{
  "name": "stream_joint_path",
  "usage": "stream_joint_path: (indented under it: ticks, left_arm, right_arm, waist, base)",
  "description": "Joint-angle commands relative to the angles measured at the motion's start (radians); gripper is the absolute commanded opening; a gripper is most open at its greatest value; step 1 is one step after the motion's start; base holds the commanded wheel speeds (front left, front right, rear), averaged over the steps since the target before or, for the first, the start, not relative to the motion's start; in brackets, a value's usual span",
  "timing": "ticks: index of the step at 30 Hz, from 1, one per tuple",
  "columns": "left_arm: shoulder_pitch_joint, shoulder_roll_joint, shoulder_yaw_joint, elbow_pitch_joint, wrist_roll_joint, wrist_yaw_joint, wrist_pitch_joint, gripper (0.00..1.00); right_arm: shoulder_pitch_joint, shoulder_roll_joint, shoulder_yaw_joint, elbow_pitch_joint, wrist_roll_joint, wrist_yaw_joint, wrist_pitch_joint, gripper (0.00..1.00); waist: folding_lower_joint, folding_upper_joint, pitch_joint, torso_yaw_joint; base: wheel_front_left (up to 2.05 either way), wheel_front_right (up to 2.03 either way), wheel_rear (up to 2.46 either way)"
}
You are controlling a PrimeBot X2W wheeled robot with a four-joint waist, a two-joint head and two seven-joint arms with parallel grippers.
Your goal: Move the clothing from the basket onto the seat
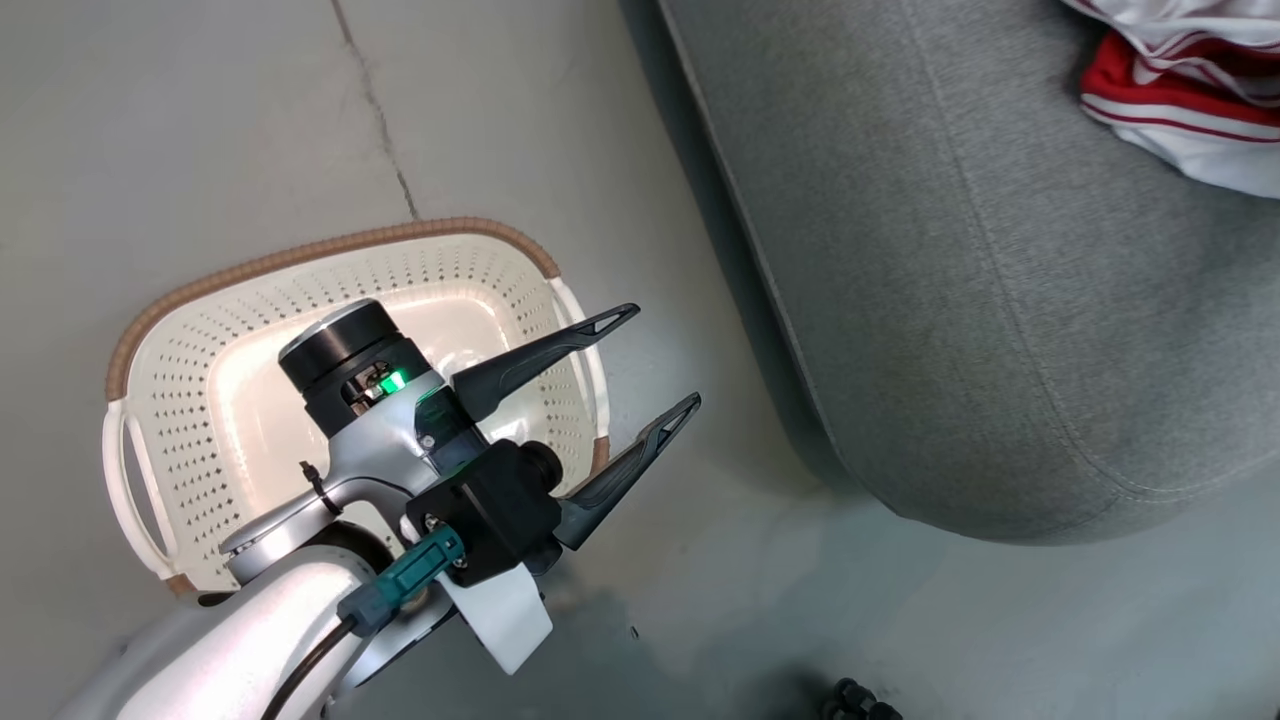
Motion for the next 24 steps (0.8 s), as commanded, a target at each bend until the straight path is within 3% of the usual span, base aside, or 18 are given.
stream_joint_path:
  ticks: [1, 7, 8, 9, 10, 24]
  left_arm:
    - [-0.023, 0.008, 0.001, -0.005, 0.006, -0.004, -0.002, 1.0]
    - [-0.031, 0.006, 0.006, 0.003, 0.005, 0.001, -0.018, 1.0]
    - [-0.032, 0.003, 0.005, 0.008, 0.004, 0.002, -0.024, 1.0]
    - [-0.031, -0.001, 0.005, 0.012, 0.001, 0.004, -0.031, 1.0]
    - [-0.029, -0.005, 0.004, 0.018, -0.001, 0.006, -0.038, 1.0]
    - [0.076, -0.086, -0.022, 0.135, -0.066, 0.05, -0.154, 1.0]
  right_arm:
    - [0.014, 0.015, -0.025, 0.024, -0.01, 0.002, -0.002, 0.0]
    - [0.032, 0.028, -0.06, 0.024, -0.03, 0.002, -0.002, 0.0]
    - [0.037, 0.028, -0.063, 0.018, -0.037, 0.002, -0.002, 0.13]
    - [0.043, 0.028, -0.071, 0.015, -0.045, 0.002, -0.002, 0.4]
    - [0.05, 0.026, -0.075, 0.013, -0.056, 0.002, -0.002, 1.0]
    - [0.255, 0.015, -0.042, -0.037, -0.125, 0.002, -0.002, 1.0]
  waist:
    - [0.0, 0.0, 0.024, 0.016]
    - [0.0, 0.0, 0.014, 0.024]
    - [0.0, 0.0, 0.006, 0.026]
    - [0.0, 0.0, -0.003, 0.027]
    - [0.0, 0.0, -0.014, 0.028]
    - [0.0, 0.0, -0.263, 0.056]
  base:
    - [0.0, 0.0, 0.0]
    - [0.0, 0.0, 0.0]
    - [0.0, 0.0, 0.0]
    - [0.0, 0.0, 0.0]
    - [0.0, 0.0, 0.0]
    - [0.0, 0.0, 0.0]
